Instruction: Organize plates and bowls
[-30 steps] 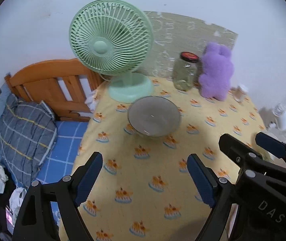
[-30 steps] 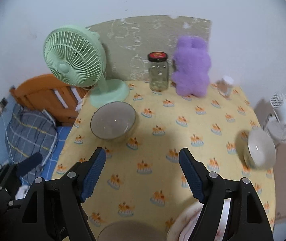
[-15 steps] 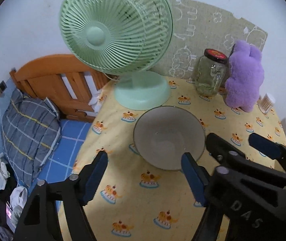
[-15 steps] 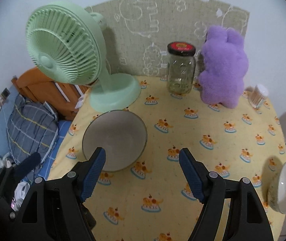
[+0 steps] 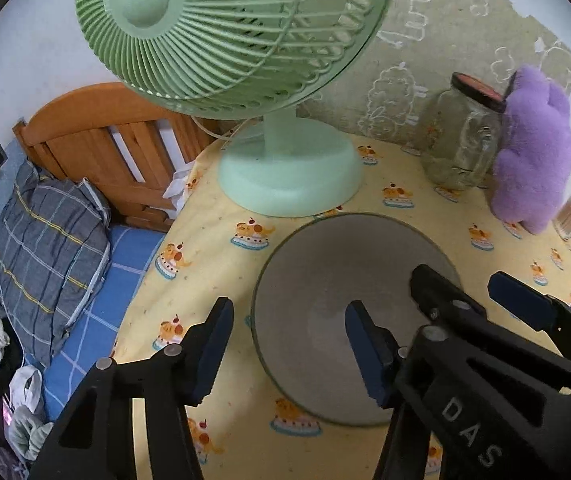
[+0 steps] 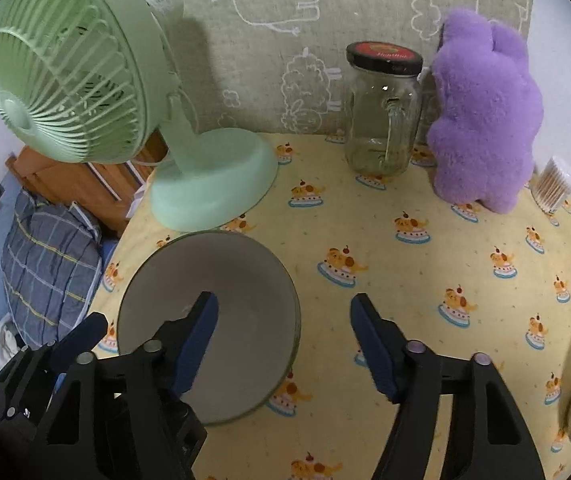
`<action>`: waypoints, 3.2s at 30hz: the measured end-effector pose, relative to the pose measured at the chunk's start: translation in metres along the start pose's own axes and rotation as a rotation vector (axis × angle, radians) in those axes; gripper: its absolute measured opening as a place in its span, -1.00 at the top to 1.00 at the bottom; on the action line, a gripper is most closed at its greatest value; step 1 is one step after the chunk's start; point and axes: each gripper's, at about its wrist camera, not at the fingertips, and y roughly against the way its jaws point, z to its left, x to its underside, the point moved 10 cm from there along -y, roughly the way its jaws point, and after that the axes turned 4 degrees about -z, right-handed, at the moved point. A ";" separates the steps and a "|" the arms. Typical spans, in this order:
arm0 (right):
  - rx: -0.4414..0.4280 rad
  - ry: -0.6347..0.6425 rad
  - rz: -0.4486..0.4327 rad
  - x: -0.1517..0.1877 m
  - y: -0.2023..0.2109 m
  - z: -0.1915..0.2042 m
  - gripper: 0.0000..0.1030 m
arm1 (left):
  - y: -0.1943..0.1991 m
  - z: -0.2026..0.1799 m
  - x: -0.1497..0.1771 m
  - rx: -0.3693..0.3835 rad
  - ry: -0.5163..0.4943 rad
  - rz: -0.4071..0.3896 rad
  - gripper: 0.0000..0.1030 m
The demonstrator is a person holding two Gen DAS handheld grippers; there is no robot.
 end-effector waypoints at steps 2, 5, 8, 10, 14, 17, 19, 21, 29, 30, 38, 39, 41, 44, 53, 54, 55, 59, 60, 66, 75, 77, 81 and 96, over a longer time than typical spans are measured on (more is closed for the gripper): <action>0.001 -0.003 0.014 0.000 -0.005 0.001 -0.18 | -0.007 0.002 -0.001 -0.011 -0.002 0.010 0.06; 0.009 -0.002 0.029 -0.001 -0.015 0.001 0.02 | -0.017 0.003 -0.002 -0.012 0.000 0.022 0.25; 0.002 -0.008 0.053 0.000 -0.025 0.002 0.28 | -0.024 0.005 -0.001 -0.018 -0.002 0.035 0.45; -0.007 0.004 0.062 0.000 -0.030 0.004 0.52 | -0.027 0.006 -0.001 -0.025 -0.001 0.039 0.53; 0.012 0.012 0.054 -0.001 -0.031 0.004 0.55 | -0.028 0.007 -0.002 -0.021 -0.007 0.037 0.55; 0.011 0.006 0.061 -0.001 -0.030 0.005 0.55 | -0.029 0.008 -0.001 -0.020 -0.012 0.051 0.55; 0.006 0.011 0.068 0.001 -0.029 0.005 0.55 | -0.028 0.008 0.001 -0.023 -0.013 0.059 0.55; 0.001 0.017 0.072 0.003 -0.026 0.006 0.55 | -0.027 0.008 0.003 -0.026 -0.014 0.065 0.55; 0.005 0.011 0.093 0.015 -0.009 0.002 0.55 | -0.015 0.002 0.020 -0.017 -0.009 0.107 0.55; 0.006 0.001 0.102 0.019 -0.007 0.000 0.55 | -0.012 0.001 0.024 -0.016 -0.011 0.115 0.55; 0.032 -0.023 0.154 0.051 0.015 -0.014 0.55 | 0.009 -0.011 0.052 0.004 -0.035 0.145 0.55; 0.036 -0.025 0.157 0.053 0.018 -0.015 0.55 | 0.012 -0.011 0.055 0.008 -0.033 0.150 0.55; 0.044 -0.032 0.163 0.059 0.026 -0.018 0.55 | 0.019 -0.014 0.059 0.017 -0.038 0.153 0.55; 0.056 -0.044 0.159 0.064 0.039 -0.021 0.55 | 0.030 -0.018 0.064 0.031 -0.055 0.147 0.55; 0.118 -0.103 0.135 0.079 0.084 -0.033 0.55 | 0.066 -0.031 0.074 0.096 -0.122 0.126 0.55; 0.125 -0.108 0.131 0.080 0.089 -0.034 0.55 | 0.072 -0.032 0.075 0.104 -0.132 0.123 0.55; 0.136 -0.116 0.125 0.081 0.097 -0.035 0.55 | 0.077 -0.034 0.076 0.114 -0.147 0.121 0.55; 0.167 -0.155 0.107 0.088 0.123 -0.037 0.55 | 0.099 -0.038 0.077 0.144 -0.202 0.105 0.55; 0.175 -0.160 0.102 0.089 0.130 -0.036 0.55 | 0.104 -0.038 0.079 0.153 -0.209 0.100 0.55; 0.226 -0.176 0.071 0.101 0.169 -0.032 0.55 | 0.135 -0.037 0.088 0.218 -0.229 0.072 0.55; 0.268 -0.225 0.024 0.123 0.216 -0.021 0.55 | 0.173 -0.029 0.100 0.277 -0.271 0.040 0.55; 0.273 -0.230 0.012 0.126 0.224 -0.018 0.55 | 0.182 -0.027 0.104 0.287 -0.266 0.030 0.55; 0.280 -0.254 -0.008 0.136 0.239 -0.016 0.55 | 0.192 -0.026 0.113 0.311 -0.270 0.026 0.55; 0.321 -0.316 0.083 0.212 0.245 -0.031 0.55 | 0.193 -0.039 0.185 0.349 -0.348 0.133 0.55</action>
